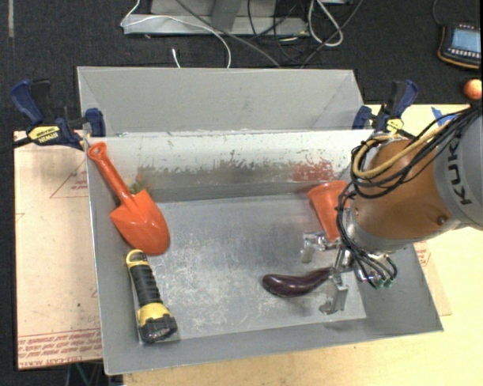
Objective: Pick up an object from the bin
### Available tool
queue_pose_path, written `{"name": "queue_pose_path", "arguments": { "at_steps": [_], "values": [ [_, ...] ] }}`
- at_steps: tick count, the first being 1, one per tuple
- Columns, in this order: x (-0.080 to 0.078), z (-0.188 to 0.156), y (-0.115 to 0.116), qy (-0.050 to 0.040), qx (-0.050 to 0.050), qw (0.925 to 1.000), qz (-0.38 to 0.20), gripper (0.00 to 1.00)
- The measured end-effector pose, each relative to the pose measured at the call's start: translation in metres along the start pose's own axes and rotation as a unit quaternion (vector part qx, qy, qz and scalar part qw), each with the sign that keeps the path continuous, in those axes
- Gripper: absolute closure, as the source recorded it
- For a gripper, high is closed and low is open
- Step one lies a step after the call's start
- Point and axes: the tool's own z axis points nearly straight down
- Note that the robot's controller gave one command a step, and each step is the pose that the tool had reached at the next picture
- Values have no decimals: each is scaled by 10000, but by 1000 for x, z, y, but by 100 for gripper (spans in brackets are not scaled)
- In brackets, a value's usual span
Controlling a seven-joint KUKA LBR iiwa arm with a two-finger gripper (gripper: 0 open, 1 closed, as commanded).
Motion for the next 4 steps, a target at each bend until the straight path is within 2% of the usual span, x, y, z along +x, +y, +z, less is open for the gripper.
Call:
{"name": "queue_pose_path", "arguments": {
  "at_steps": [1,2,3,4],
  "values": [
    [9,25,38,103,-10,9985,538,0],
    [-13,54,24,2,0,9997,-253,0],
    [-11,54,44,85,-8,9976,692,100],
    [-11,54,44,85,-8,9976,692,100]
  ]
}}
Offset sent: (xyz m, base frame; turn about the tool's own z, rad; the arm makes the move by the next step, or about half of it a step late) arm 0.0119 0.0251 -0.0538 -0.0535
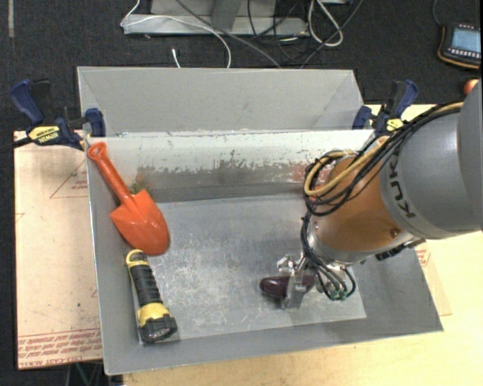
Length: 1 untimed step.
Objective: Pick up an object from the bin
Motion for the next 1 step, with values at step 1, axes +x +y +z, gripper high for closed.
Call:
{"name": "queue_pose_path", "arguments": {
  "at_steps": [1],
  "values": [
    [4,-23,0,60,0,10000,-2,100]
  ]
}}
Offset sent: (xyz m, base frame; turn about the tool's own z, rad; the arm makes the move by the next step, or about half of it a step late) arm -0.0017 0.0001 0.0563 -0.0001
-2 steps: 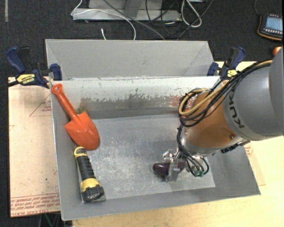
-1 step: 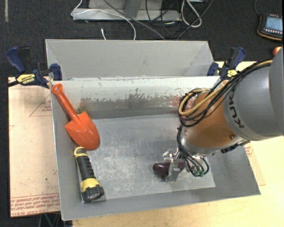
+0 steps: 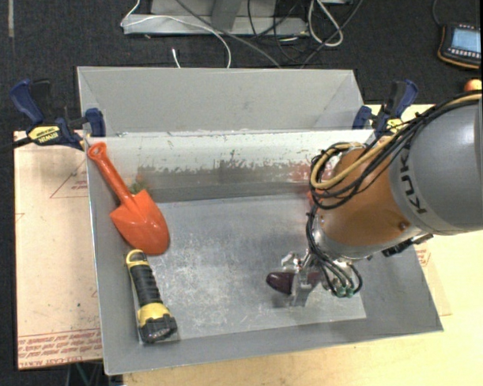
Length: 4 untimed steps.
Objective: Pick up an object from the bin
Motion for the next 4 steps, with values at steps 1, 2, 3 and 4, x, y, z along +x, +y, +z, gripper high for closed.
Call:
{"name": "queue_pose_path", "arguments": {
  "at_steps": [1,2,3,4],
  "values": [
    [-3,-27,0,-53,-4,10000,-2,100],
    [-3,-41,1,-65,-6,10000,-3,100],
    [-3,-45,1,-52,-6,10000,-3,100],
    [-3,-55,1,-63,-9,10000,-5,100]
  ]
}}
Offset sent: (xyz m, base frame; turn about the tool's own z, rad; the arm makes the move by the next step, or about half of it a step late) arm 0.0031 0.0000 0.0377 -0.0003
